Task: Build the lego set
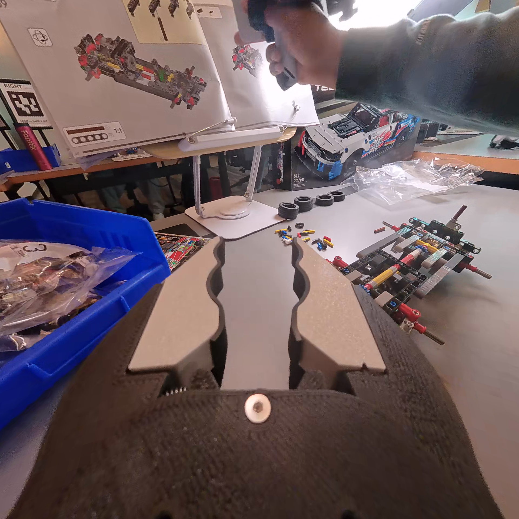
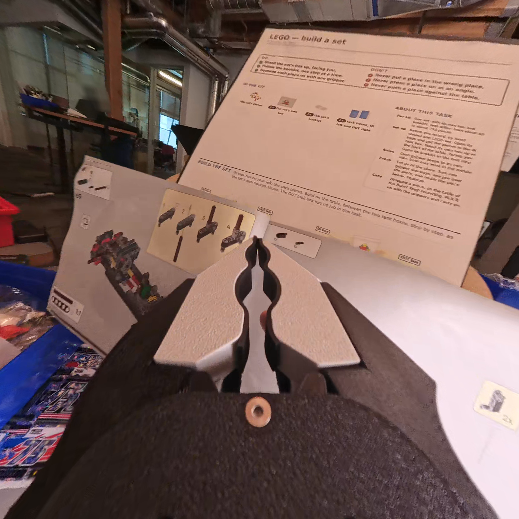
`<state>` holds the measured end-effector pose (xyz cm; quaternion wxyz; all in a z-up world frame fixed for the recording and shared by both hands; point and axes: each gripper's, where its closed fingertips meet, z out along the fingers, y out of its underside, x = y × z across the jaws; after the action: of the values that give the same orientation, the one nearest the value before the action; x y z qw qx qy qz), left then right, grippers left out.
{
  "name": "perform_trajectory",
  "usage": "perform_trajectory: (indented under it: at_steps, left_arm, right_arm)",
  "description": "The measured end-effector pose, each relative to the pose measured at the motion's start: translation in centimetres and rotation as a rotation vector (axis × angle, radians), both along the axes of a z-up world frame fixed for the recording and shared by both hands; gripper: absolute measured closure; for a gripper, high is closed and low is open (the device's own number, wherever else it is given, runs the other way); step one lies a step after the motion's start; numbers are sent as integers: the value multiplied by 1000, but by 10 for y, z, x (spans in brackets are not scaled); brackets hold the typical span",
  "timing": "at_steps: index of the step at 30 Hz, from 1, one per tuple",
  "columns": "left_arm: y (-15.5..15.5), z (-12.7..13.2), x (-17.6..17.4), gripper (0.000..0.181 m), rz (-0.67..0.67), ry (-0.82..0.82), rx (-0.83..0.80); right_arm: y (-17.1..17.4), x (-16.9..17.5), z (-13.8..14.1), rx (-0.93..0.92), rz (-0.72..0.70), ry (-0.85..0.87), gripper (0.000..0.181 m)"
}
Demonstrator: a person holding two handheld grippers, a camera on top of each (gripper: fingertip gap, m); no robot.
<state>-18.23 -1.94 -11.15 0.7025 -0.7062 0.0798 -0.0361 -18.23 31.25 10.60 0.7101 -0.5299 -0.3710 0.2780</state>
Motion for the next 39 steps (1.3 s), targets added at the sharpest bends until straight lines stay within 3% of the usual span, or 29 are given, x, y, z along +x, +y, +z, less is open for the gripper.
perform_trajectory:
  at_steps: [6,14,17,19,21,24,27,31,34,39]
  left_arm:
    - [0,-1,0,135,-13,-12,-10]
    - [0,-3,-1,135,-11,-16,-18]
    - [0,-3,-2,136,-7,-10,-19]
    - [-1,-2,-1,136,-7,-7,-17]
    - [-2,-1,0,136,-10,-3,-14]
    - [-3,0,1,136,-18,-2,-12]
    - [-1,-2,4,136,-33,-6,-22]
    - [1,-7,7,137,-45,0,-43]
    - [2,-11,7,138,-43,6,-54]
    - [3,-13,4,139,-29,6,-63]
  right_arm:
    - [19,-8,-1,-12,-34,-38,181]
    - [38,12,-7,-44,-93,-59,181]
    - [23,16,-9,-10,-42,-74,181]
    - [-4,16,-17,30,67,-102,181]
    - [-39,16,-47,4,228,-208,181]
    - [-94,36,-118,-125,460,-437,177]
    - [-115,72,-190,-179,500,-666,175]
    - [-104,112,-274,-328,411,-838,174]
    - [-88,124,-310,-394,332,-877,173]
    - [-82,120,-329,-447,349,-902,171]
